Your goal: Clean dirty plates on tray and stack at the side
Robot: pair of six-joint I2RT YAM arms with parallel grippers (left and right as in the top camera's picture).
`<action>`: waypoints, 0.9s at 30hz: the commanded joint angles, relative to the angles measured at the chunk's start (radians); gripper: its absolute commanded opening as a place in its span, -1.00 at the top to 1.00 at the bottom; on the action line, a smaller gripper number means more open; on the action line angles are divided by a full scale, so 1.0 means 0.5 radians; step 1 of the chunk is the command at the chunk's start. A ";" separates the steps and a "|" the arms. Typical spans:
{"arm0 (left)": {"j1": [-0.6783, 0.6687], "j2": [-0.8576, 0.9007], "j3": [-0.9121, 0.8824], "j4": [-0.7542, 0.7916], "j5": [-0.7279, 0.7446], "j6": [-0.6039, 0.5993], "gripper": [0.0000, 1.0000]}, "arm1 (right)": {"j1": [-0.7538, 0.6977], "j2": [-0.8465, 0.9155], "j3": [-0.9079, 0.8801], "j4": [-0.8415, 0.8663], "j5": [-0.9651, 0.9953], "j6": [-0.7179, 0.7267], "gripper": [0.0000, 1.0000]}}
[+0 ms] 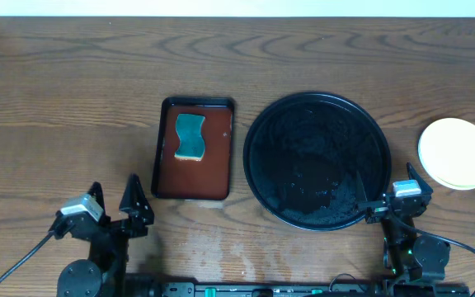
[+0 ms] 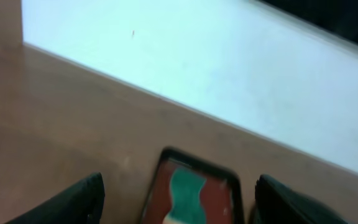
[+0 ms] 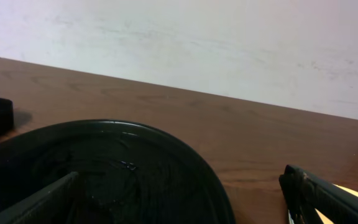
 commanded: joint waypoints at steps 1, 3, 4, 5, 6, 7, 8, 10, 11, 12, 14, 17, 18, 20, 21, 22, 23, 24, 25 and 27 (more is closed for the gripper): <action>0.014 -0.018 -0.096 0.243 0.025 0.005 -0.57 | -0.021 -0.011 -0.002 -0.008 0.004 0.013 -0.98; 0.014 -0.018 -0.198 0.546 0.048 -0.002 -0.57 | -0.021 -0.011 -0.002 -0.008 0.004 0.013 -0.99; 0.014 -0.018 -0.248 0.681 0.048 -0.038 -0.56 | -0.021 -0.011 -0.002 -0.008 0.004 0.013 -0.98; 0.014 -0.018 -0.298 0.801 0.047 -0.092 -0.56 | -0.021 -0.011 -0.002 -0.008 0.004 0.013 -0.98; 0.014 -0.018 -0.349 0.916 0.047 -0.135 -0.56 | -0.021 -0.011 -0.002 -0.008 0.004 0.013 -0.99; 0.014 -0.018 -0.402 1.031 0.047 -0.158 -0.56 | -0.021 -0.011 -0.002 -0.008 0.004 0.013 -0.99; 0.014 -0.018 -0.445 1.109 0.047 -0.168 -0.56 | -0.021 -0.011 -0.002 -0.008 0.004 0.013 -0.99; 0.014 -0.018 -0.517 1.206 0.044 -0.167 -0.56 | -0.021 -0.011 -0.002 -0.008 0.004 0.013 -0.99; 0.014 -0.018 -0.549 1.231 0.038 -0.167 -0.56 | -0.021 -0.011 -0.002 -0.008 0.004 0.013 -0.99; 0.014 -0.018 -0.581 1.250 0.037 -0.167 -0.56 | -0.021 -0.011 -0.002 -0.008 0.004 0.013 -0.99; 0.014 -0.018 -0.650 1.276 0.037 -0.167 -0.57 | -0.021 -0.011 -0.002 -0.008 0.004 0.013 -0.99; 0.014 -0.018 -0.711 1.276 0.037 -0.167 -0.57 | -0.021 -0.011 -0.002 -0.008 0.004 0.013 -0.99; 0.014 -0.018 -0.729 1.275 0.037 -0.167 -0.56 | -0.021 -0.011 -0.002 -0.008 0.004 0.013 -0.98; 0.014 -0.018 -0.759 1.275 0.037 -0.166 -0.57 | -0.021 -0.011 -0.002 -0.008 0.004 0.013 -0.98; 0.014 -0.018 -0.775 1.275 0.037 -0.166 -0.56 | -0.021 -0.011 -0.002 -0.008 0.004 0.013 -0.99; 0.014 -0.018 -0.791 1.275 0.037 -0.166 -0.57 | -0.021 -0.011 -0.002 -0.008 0.004 0.013 -0.98; 0.014 -0.018 -0.808 1.274 0.037 -0.166 -0.56 | -0.021 -0.011 -0.002 -0.008 0.004 0.013 -0.99; 0.014 -0.018 -0.825 1.274 0.038 -0.167 -0.57 | -0.021 -0.011 -0.002 -0.008 0.004 0.013 -0.98; 0.014 -0.018 -0.842 1.274 0.038 -0.166 -0.56 | -0.021 -0.011 -0.002 -0.008 0.004 0.013 -0.99; 0.014 -0.018 -0.878 1.270 0.039 -0.167 -0.56 | -0.021 -0.011 -0.002 -0.008 0.004 0.013 -0.99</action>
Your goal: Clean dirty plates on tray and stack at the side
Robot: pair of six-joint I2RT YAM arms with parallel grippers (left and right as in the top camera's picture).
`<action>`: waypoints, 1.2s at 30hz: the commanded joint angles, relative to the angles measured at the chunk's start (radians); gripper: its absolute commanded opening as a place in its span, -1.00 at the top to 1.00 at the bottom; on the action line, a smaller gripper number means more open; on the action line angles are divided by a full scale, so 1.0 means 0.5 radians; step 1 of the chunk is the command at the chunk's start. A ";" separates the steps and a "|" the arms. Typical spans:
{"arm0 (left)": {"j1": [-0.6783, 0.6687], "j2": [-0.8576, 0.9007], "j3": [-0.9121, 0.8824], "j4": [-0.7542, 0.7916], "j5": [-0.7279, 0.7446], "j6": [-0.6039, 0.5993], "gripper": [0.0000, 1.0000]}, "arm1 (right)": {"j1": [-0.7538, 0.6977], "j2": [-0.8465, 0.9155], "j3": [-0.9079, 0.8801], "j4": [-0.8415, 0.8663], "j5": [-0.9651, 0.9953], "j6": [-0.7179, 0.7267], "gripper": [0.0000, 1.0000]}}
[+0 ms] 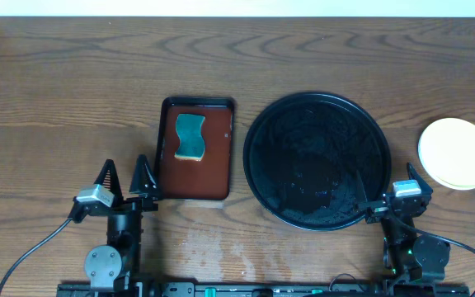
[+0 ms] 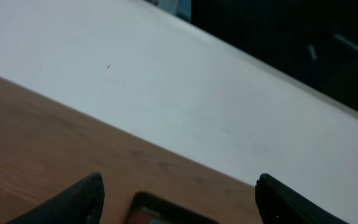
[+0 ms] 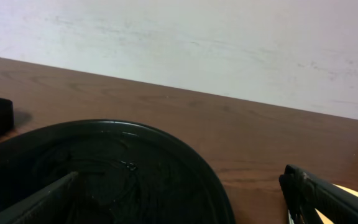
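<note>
A large round black dish (image 1: pixel 317 161) with wet streaks lies right of centre; the right wrist view shows its rim (image 3: pixel 166 140) close up. My right gripper (image 1: pixel 385 188) stands open at the dish's near right edge, empty, its left finger over the dish (image 3: pixel 182 177). A white plate (image 1: pixel 457 153) sits at the far right, a sliver of it (image 3: pixel 353 196) showing. A teal sponge (image 1: pixel 190 136) lies in a brown rectangular tray (image 1: pixel 196 103). My left gripper (image 1: pixel 125 176) is open and empty near that tray's near left corner (image 2: pixel 179 180).
The wooden table (image 1: pixel 56 99) stretches out to the left and back. A white wall (image 2: pixel 166 81) rises behind its far edge. Only the brown tray's far rim (image 2: pixel 166 205) shows between my left fingers.
My left gripper has moved right and a little forward, closer to the brown tray's near left corner, and its camera now tilts higher, losing the sponge. The right arm has not moved.
</note>
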 commanded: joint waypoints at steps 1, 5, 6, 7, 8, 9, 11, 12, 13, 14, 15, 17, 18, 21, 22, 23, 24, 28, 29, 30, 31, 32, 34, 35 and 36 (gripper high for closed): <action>0.008 -0.017 -0.076 0.005 0.011 -0.010 -0.57 | -0.021 -0.011 -0.002 -0.008 0.004 0.013 -0.98; 0.008 -0.017 -0.098 -0.150 0.011 -0.009 -0.57 | -0.021 -0.011 -0.002 -0.008 0.004 0.013 -0.99; 0.008 -0.017 -0.098 -0.200 0.011 -0.008 -0.57 | -0.021 -0.011 -0.002 -0.008 0.004 0.013 -0.99; 0.008 -0.017 -0.098 -0.234 0.011 0.003 -0.57 | -0.021 -0.011 -0.002 -0.008 0.004 0.013 -0.99; 0.008 -0.017 -0.098 -0.262 0.011 0.021 -0.56 | -0.021 -0.011 -0.002 -0.008 0.004 0.013 -0.98; 0.008 -0.017 -0.098 -0.285 0.011 0.053 -0.57 | -0.021 -0.011 -0.002 -0.008 0.004 0.013 -0.99; 0.008 -0.017 -0.098 -0.320 0.027 0.146 -0.57 | -0.021 -0.011 -0.002 -0.008 0.004 0.013 -0.99; 0.008 -0.017 -0.098 -0.328 0.059 0.243 -0.56 | -0.021 -0.011 -0.002 -0.008 0.004 0.013 -0.98; 0.008 -0.017 -0.098 -0.327 0.112 0.391 -0.57 | -0.021 -0.011 -0.002 -0.008 0.004 0.013 -0.99; 0.008 -0.017 -0.098 -0.327 0.157 0.513 -0.56 | -0.021 -0.011 -0.002 -0.008 0.004 0.013 -0.99; 0.008 -0.017 -0.098 -0.327 0.193 0.617 -0.57 | -0.021 -0.011 -0.002 -0.008 0.004 0.013 -0.98; 0.008 -0.017 -0.098 -0.326 0.224 0.756 -0.57 | -0.021 -0.011 -0.002 -0.008 0.004 0.013 -0.98; 0.008 -0.017 -0.098 -0.327 0.224 0.790 -0.57 | -0.021 -0.011 -0.002 -0.008 0.004 0.013 -0.99; 0.008 -0.017 -0.098 -0.328 0.223 0.808 -0.57 | -0.021 -0.011 -0.002 -0.008 0.004 0.013 -0.98; 0.008 -0.017 -0.098 -0.332 0.223 0.808 -0.57 | -0.021 -0.011 -0.002 -0.008 0.004 0.013 -0.98; 0.008 -0.017 -0.098 -0.341 0.224 0.806 -0.57 | -0.021 -0.011 -0.002 -0.008 0.004 0.013 -0.99; 0.008 -0.017 -0.098 -0.356 0.224 0.805 -0.56 | -0.021 -0.011 -0.002 -0.008 0.004 0.013 -0.99; 0.008 -0.017 -0.098 -0.474 0.223 0.800 -0.57 | -0.021 -0.011 -0.002 -0.008 0.004 0.013 -0.98; 0.008 -0.017 -0.098 -0.525 0.222 0.800 -0.56 | -0.021 -0.011 -0.002 -0.008 0.004 0.013 -0.99; 0.008 -0.017 -0.098 -0.513 0.223 0.800 -0.57 | -0.021 -0.011 -0.002 -0.008 0.004 0.013 -0.99; 0.008 -0.017 -0.098 -0.515 0.222 0.800 -0.57 | -0.021 -0.011 -0.002 -0.008 0.004 0.013 -0.99; 0.008 -0.017 -0.098 -0.514 0.222 0.800 -0.57 | -0.021 -0.011 -0.002 -0.008 0.004 0.013 -0.99; 0.008 -0.017 -0.098 -0.514 0.222 0.800 -0.57 | -0.021 -0.011 -0.002 -0.008 0.004 0.013 -0.99; 0.008 -0.017 -0.098 -0.514 0.222 0.800 -0.56 | -0.021 -0.011 -0.002 -0.008 0.004 0.013 -0.98; 0.008 -0.017 -0.098 -0.514 0.222 0.800 -0.56 | -0.021 -0.011 -0.002 -0.008 0.004 0.013 -0.99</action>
